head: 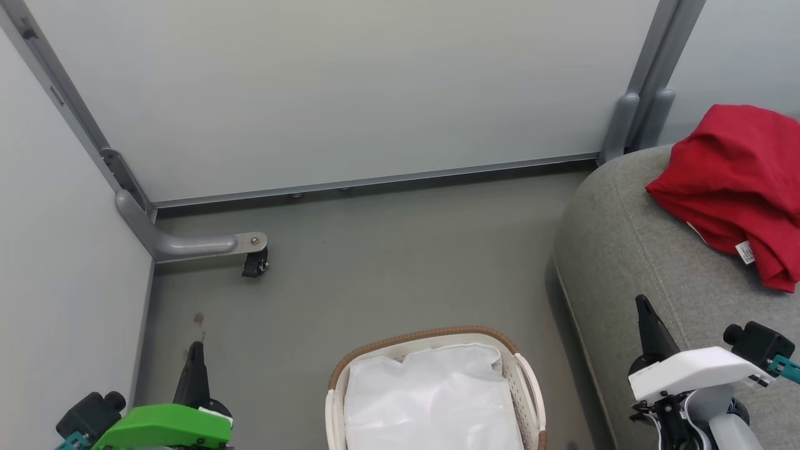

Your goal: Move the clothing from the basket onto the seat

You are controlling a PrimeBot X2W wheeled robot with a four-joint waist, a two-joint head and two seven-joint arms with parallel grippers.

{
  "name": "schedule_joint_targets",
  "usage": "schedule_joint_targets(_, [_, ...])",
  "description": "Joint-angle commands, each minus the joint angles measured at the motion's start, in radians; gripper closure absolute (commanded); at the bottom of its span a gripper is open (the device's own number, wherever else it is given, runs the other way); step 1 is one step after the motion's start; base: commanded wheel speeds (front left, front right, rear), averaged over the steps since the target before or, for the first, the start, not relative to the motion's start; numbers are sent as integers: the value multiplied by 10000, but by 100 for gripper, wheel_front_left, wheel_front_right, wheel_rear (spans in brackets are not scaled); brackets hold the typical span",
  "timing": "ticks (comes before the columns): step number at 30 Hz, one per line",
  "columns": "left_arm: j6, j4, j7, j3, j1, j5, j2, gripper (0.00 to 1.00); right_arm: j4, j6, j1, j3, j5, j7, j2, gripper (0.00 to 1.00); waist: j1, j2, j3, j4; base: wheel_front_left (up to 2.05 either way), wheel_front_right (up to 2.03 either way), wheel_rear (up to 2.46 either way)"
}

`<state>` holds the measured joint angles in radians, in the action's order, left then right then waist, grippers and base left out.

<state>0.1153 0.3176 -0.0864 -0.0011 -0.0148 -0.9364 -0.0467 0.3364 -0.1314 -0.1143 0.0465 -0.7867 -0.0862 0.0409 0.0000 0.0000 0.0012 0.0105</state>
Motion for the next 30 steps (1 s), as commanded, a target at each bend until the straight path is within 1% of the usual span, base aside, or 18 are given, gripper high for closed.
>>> schedule_joint_targets(1, [49, -176, 85, 86, -340, -306, -32, 100, -184, 5, -63, 59, -386, 97, 68, 100, 0, 0, 0, -2, 0, 0, 0])
schedule_joint_targets(30, [101, -446, 964, 576, -645, -3210, -43, 100, -539, 8, -2, 346, -3937, 965, 91, 100, 0, 0, 7, -39, 0, 0, 0])
